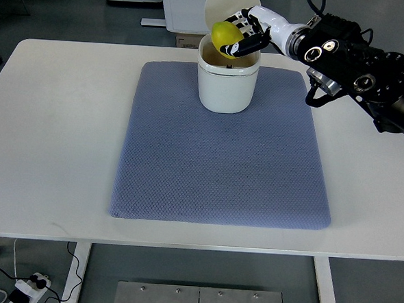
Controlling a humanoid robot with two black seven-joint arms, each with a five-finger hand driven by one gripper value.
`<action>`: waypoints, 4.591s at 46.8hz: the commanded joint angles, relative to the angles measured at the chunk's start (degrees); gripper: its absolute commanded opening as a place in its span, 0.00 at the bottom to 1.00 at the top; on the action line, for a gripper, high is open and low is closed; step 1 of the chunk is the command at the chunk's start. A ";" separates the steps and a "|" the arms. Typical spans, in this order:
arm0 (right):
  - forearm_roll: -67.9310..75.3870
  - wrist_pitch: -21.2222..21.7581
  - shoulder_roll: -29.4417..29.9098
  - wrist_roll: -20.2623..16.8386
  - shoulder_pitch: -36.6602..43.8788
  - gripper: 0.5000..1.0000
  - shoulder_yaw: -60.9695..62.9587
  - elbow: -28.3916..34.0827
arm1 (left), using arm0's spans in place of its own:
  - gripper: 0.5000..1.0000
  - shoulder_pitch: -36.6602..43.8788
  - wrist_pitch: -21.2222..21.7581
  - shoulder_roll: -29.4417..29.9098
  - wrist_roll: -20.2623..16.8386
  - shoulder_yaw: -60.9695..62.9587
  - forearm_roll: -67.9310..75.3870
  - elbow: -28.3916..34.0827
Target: Put lemon in trash with right hand
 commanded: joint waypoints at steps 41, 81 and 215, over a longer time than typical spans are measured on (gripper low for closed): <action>0.04 -1.19 0.44 -0.95 -0.85 0.50 0.36 -0.83 | 1.00 0.00 0.00 0.00 0.00 0.00 0.05 0.02; 0.04 -1.63 0.35 -0.42 -1.29 0.14 0.28 -0.66 | 1.00 0.00 0.00 0.00 0.00 0.00 0.05 0.02; 2.32 3.64 -10.11 4.06 -49.71 1.00 75.68 19.55 | 1.00 0.00 0.00 0.00 0.00 0.00 0.05 -0.07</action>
